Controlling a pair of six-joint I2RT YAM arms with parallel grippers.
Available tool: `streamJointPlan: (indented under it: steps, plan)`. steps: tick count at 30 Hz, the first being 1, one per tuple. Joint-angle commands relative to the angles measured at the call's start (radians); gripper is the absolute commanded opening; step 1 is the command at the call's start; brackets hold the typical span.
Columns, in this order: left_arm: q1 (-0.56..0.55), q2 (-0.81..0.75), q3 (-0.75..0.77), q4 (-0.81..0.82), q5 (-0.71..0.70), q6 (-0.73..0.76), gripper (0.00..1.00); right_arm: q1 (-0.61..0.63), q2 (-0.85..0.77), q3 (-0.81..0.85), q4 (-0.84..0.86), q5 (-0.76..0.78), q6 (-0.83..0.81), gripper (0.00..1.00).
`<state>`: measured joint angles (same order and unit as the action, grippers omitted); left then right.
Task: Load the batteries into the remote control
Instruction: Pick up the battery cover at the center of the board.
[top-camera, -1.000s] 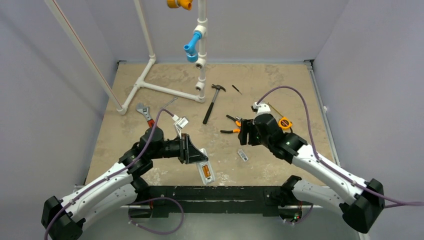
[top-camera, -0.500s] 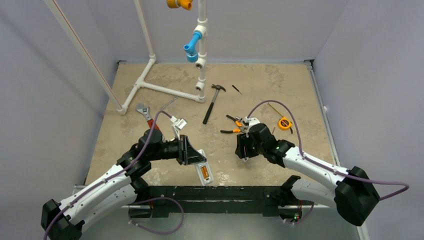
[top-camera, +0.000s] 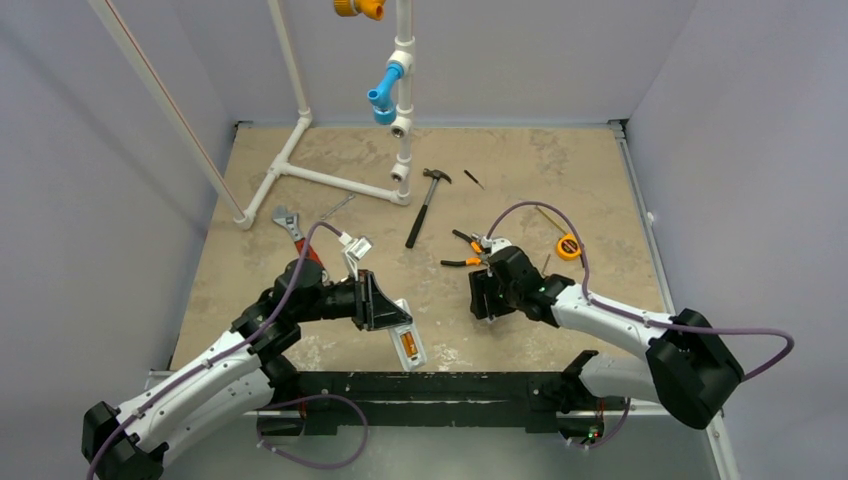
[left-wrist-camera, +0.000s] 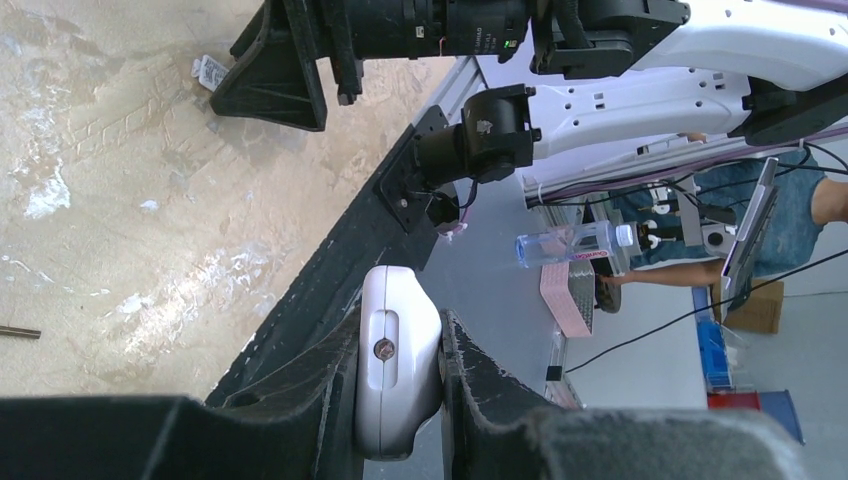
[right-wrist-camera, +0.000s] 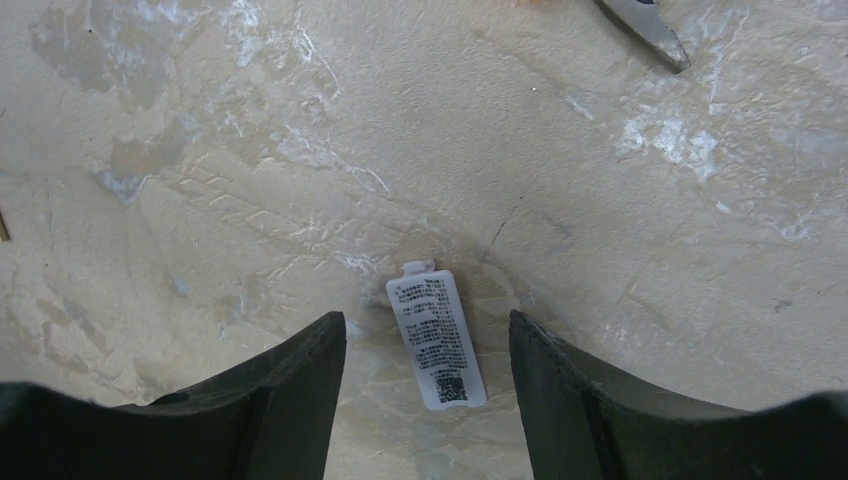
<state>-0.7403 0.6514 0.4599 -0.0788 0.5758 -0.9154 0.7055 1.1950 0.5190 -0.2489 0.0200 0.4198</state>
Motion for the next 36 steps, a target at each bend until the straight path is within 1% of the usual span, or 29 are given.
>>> streamJointPlan:
  steps: [1,6,10,13,23,28,32,36]
  plan:
    - [-0.001,-0.017,-0.003,0.021,0.016,0.006,0.0,-0.002,0.007,0.019,-0.037,0.056,0.043,0.6]
    - [-0.001,-0.008,0.005,0.02,0.025,0.01,0.0,0.0,-0.061,-0.013,-0.068,0.013,0.095,0.53]
    - [-0.001,-0.008,0.012,0.019,0.029,0.011,0.0,0.0,-0.15,-0.081,-0.024,-0.033,0.116,0.52]
    - [-0.001,-0.002,0.022,0.015,0.031,0.015,0.0,0.0,-0.176,-0.102,-0.024,-0.045,0.119,0.51]
    - [-0.001,-0.005,0.019,0.014,0.03,0.014,0.0,0.0,-0.152,-0.123,0.014,-0.077,0.12,0.51]
    - [-0.001,-0.006,0.013,0.016,0.03,0.018,0.0,0.004,-0.135,-0.131,0.05,-0.144,0.127,0.51]
    - [-0.001,-0.008,0.011,0.017,0.033,0.019,0.0,0.041,-0.112,-0.131,0.071,-0.188,0.148,0.5]
    - [-0.001,-0.015,0.014,0.017,0.037,0.019,0.0,0.109,-0.091,-0.138,0.114,-0.172,0.19,0.5]
